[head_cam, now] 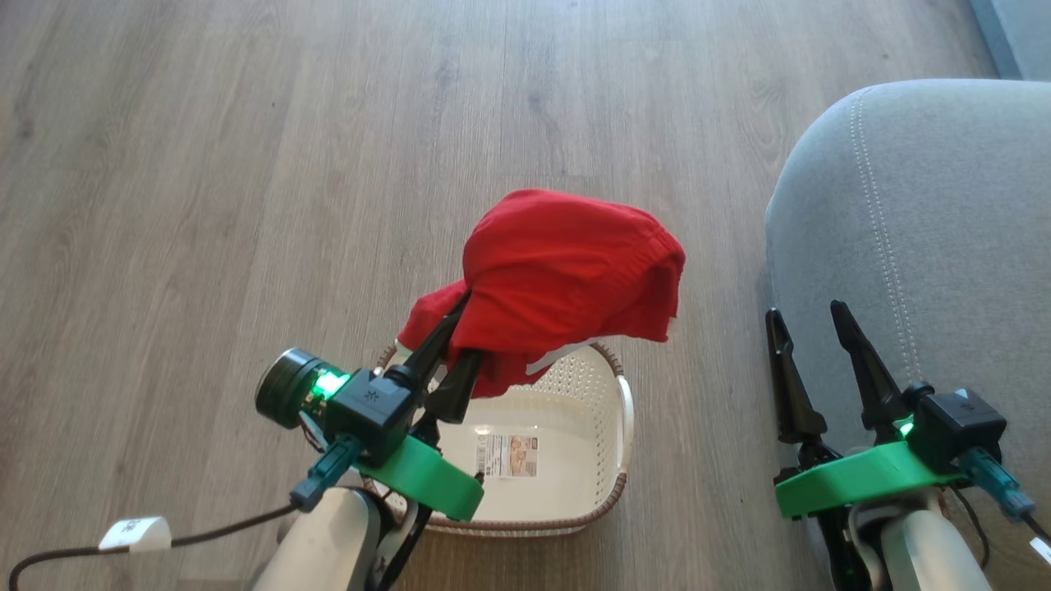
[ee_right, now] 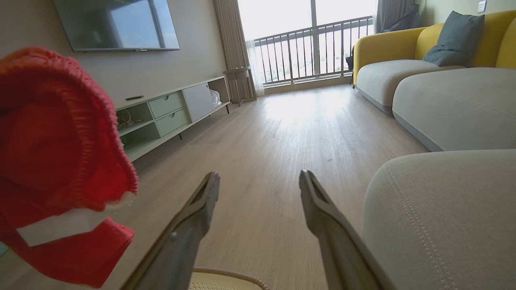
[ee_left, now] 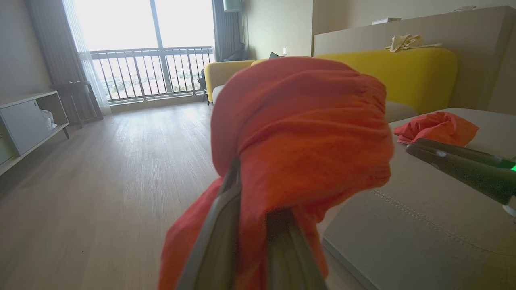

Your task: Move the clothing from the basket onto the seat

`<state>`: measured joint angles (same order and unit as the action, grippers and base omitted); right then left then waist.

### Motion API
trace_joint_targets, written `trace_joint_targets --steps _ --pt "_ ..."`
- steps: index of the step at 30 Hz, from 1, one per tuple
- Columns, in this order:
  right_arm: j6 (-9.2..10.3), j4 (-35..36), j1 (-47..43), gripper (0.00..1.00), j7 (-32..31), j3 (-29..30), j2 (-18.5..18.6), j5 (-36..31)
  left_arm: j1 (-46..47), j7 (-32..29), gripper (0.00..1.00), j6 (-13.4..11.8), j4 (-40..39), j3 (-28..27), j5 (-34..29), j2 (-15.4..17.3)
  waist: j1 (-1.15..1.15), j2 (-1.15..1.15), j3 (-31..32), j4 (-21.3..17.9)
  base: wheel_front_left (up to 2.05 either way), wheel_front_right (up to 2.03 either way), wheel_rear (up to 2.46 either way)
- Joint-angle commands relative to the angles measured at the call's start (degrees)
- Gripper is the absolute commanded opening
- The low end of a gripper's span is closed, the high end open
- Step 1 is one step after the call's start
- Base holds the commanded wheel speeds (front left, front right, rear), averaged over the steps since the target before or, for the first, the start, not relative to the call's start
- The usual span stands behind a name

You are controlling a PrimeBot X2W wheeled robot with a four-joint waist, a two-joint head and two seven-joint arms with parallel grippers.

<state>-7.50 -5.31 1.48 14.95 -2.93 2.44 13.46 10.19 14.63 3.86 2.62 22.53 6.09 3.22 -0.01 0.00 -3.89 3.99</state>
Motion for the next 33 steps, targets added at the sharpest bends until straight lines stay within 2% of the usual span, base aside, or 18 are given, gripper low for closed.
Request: trace_joint_targets --steps 1,12,16,23,29,33 --pt "0.01 1.9 0.2 1.00 0.1 -1.6 0.4 0.3 1.6 0.4 0.00 -0.2 -2.7 -1.5 0.2 -0.3 0.01 0.00 0.2 -0.1 0.00 0.00 0.00" --pt "0.01 3.2 -0.1 1.00 0.1 -5.0 0.5 -0.6 2.6 0.4 0.00 -0.8 -4.0 -2.1 0.5 -0.3 0.01 0.00 -0.6 -0.4 0.00 0.00 0.00" --pt "0.01 3.8 0.2 1.00 0.1 -9.5 3.2 -1.1 3.3 0.4 0.00 -0.8 -4.2 -2.6 0.7 -0.3 0.01 0.00 -0.8 -0.5 0.00 0.00 0.00" --pt "0.01 3.5 3.2 1.00 0.1 -22.2 10.8 -3.6 4.1 0.4 0.00 -0.8 -4.7 -2.6 1.1 -0.3 0.01 0.00 -0.8 -0.6 0.00 0.00 0.00" --pt "0.01 1.4 7.3 1.00 0.1 -28.4 12.1 -5.0 4.3 0.4 0.00 -0.4 -5.0 -0.6 1.5 -0.3 0.01 0.00 -0.7 0.0 0.00 0.00 0.00" --pt "0.01 0.8 9.1 1.00 0.1 -29.9 11.9 -4.5 4.4 0.4 0.00 -0.1 -4.7 0.8 1.7 -0.3 0.01 0.00 -0.7 0.6 0.00 0.00 0.00"
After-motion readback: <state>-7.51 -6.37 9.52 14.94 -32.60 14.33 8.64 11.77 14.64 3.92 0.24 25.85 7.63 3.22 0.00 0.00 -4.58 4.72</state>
